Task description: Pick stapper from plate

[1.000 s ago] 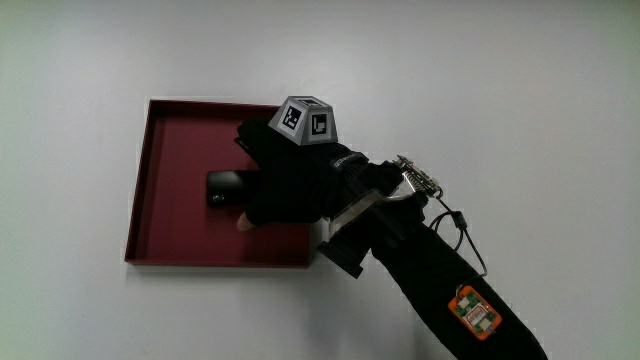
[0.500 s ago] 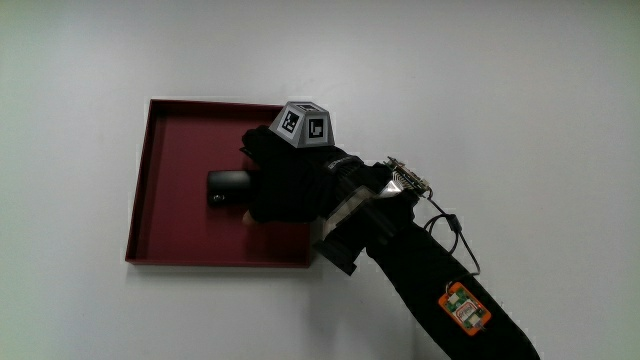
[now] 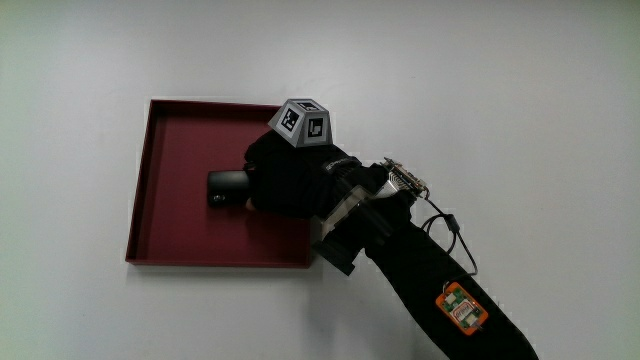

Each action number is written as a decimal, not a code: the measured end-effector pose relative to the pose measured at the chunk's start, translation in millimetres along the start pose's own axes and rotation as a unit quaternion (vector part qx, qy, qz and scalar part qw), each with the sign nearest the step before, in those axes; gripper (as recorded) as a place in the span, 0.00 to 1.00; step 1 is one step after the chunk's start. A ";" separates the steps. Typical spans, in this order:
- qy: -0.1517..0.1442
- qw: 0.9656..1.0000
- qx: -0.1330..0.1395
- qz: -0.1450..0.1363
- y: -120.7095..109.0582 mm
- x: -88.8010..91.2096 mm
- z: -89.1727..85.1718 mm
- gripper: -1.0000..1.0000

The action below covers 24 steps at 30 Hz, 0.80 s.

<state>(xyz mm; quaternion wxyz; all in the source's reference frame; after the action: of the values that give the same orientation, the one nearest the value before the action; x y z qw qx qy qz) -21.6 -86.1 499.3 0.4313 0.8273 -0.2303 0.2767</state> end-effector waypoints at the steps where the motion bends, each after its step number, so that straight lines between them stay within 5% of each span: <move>1: 0.002 1.000 0.000 0.002 -0.5 -0.5 0.0 0.81; 10: -0.010 1.000 0.011 0.005 -0.5 -2.7 -1.1 1.00; 17: -0.008 0.999 0.024 0.018 -2.5 -2.8 0.7 1.00; 24: -0.012 0.998 0.048 0.036 -20.0 -11.3 20.0 1.00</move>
<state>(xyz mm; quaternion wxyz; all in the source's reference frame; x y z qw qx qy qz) -12.4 -90.8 470.6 0.3778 0.8416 -0.2517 0.2926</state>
